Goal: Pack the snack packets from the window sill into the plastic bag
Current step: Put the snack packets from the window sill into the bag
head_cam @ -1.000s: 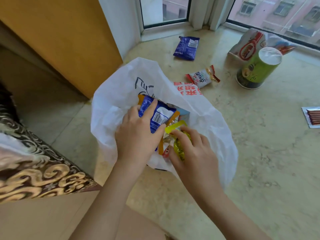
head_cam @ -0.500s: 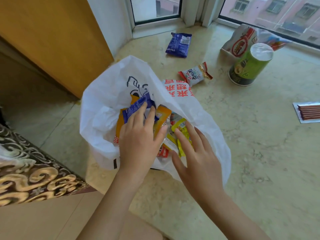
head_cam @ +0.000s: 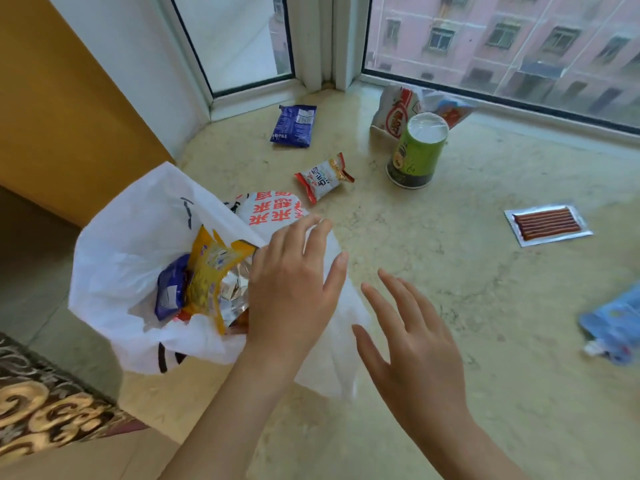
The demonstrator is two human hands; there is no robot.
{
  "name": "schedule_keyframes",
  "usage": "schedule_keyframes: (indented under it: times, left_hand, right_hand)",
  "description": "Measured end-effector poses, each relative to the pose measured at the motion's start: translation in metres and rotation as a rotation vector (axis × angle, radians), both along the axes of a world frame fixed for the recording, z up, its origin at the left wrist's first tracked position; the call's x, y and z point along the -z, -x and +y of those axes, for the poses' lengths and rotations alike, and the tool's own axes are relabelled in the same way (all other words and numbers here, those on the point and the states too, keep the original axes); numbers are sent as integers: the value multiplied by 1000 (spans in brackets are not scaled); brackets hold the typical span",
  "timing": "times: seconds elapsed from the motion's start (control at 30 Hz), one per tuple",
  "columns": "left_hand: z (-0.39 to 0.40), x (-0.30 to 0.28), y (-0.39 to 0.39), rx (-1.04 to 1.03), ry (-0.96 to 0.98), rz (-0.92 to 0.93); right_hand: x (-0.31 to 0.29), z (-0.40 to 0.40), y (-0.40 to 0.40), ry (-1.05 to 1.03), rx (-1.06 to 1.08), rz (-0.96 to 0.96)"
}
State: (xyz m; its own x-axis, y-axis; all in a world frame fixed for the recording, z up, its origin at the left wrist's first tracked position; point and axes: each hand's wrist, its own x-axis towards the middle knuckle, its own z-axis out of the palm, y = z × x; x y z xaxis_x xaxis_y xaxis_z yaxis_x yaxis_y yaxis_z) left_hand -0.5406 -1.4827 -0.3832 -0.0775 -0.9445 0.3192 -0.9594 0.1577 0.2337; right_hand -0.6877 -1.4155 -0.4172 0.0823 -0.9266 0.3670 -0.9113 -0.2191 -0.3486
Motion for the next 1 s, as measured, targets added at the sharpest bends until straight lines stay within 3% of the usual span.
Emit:
schedule_keyframes:
  times: [0.27, 0.47, 0.6, 0.77, 1.0]
  left_hand:
    - [-68, 12, 34, 57, -149, -40]
    - [-167, 35, 36, 35, -367, -240]
    - [-233, 68, 26, 115, -516, -279]
    - [-277, 98, 4, 169, -681, -415]
    - [-296, 125, 0, 268, -633, -329]
  right_hand:
    - [14, -43, 47, 44, 32, 75]
    - [34, -100, 59, 44, 59, 148]
    - [43, -136, 65, 55, 82, 173]
    - [45, -174, 80, 44, 98, 225]
    - [33, -253, 112, 53, 114, 280]
